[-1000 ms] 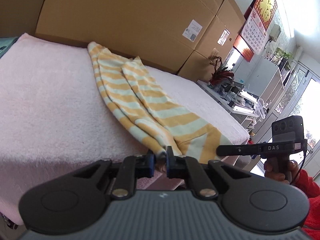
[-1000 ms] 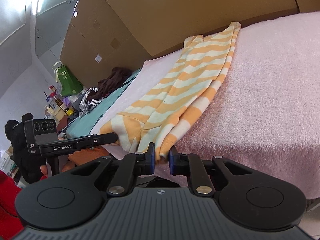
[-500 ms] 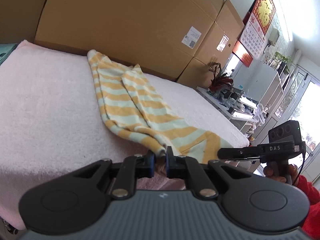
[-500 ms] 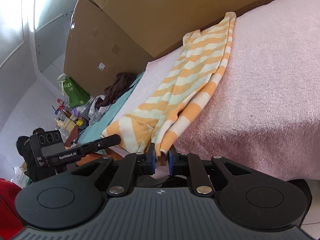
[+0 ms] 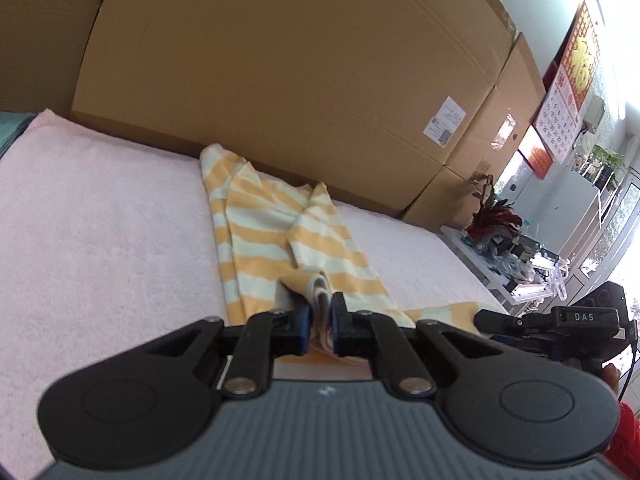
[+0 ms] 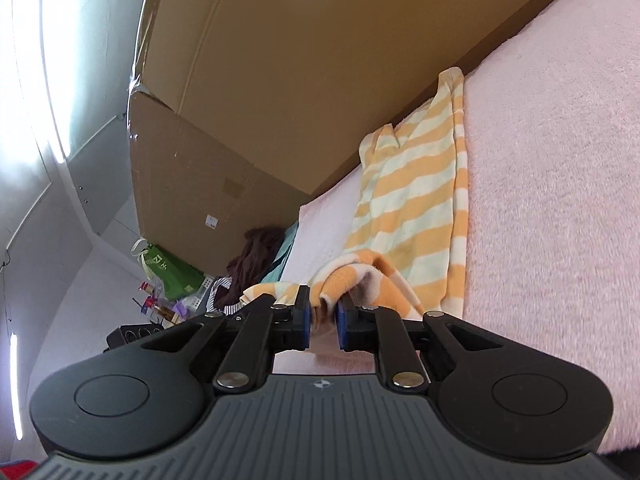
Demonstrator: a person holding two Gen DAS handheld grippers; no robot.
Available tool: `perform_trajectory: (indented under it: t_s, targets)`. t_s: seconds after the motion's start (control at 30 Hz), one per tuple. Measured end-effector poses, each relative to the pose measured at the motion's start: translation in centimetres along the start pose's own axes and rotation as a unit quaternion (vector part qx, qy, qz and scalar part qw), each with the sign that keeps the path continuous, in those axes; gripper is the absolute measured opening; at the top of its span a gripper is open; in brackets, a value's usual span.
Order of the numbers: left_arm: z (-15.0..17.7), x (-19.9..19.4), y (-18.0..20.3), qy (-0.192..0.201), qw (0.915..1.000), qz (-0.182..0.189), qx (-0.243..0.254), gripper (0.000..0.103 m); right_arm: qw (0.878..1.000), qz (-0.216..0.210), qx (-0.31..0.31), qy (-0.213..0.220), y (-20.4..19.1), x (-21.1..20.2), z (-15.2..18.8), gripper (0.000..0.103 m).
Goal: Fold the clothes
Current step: 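Lift the hem corners with both grippers and fold toward the collar end, then lay the hem onto the collar end and open both grippers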
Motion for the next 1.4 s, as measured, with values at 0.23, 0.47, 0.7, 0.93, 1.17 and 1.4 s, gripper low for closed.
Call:
perform_trajectory:
  t_s: [0.23,0.47,0.7,0.93,1.17,1.4]
  targets:
    - [-1.8,3.6,-2.9,-0.014,0.9995,-0.023,-0.017,0.004,0.999,0.021,0.036,0.004,2.3,3.8,-3.2,0.015]
    - [-2.8,4.5,-4.6,-0.014,0.9984,-0.048,-0.028,0.012,0.996,0.084,-0.024,0.037,2.0,5.6,-4.7,0.028]
    - [-3.6,2.6,-3.2,0.009,0.9966,-0.077,0.028,0.042,0.961,0.133,-0.196,0.143,-2.4,1.9,-3.0,0.043]
    - [-1.4,6.2,0.0,-0.048,0.9861,-0.103,0.122,0.04,0.923,0.196,-0.32,0.088,-4.4,6.8,-0.9,0.017]
    - [-0.8,8.4,-3.9,-0.077,0.974,-0.195,0.087,0.061,0.923,0.263,-0.268,0.084,-1.8,11.4,-4.8,0.006]
    - [-1.4,5.8,-2.3,-0.029,0.9804,-0.167,0.101,0.059,0.953,0.179,-0.22,0.107,-2.0,6.9,-3.0,0.016]
Point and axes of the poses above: each gripper's, at about its wrist camera, not at the fingertips, and x roughly the way its jaws point, y to its right, z to its underside, the point moved 5 cm from there along x, roughly the way its jaws point, and after that the axes turned 14 degrees about z, right-handed, at the moved point
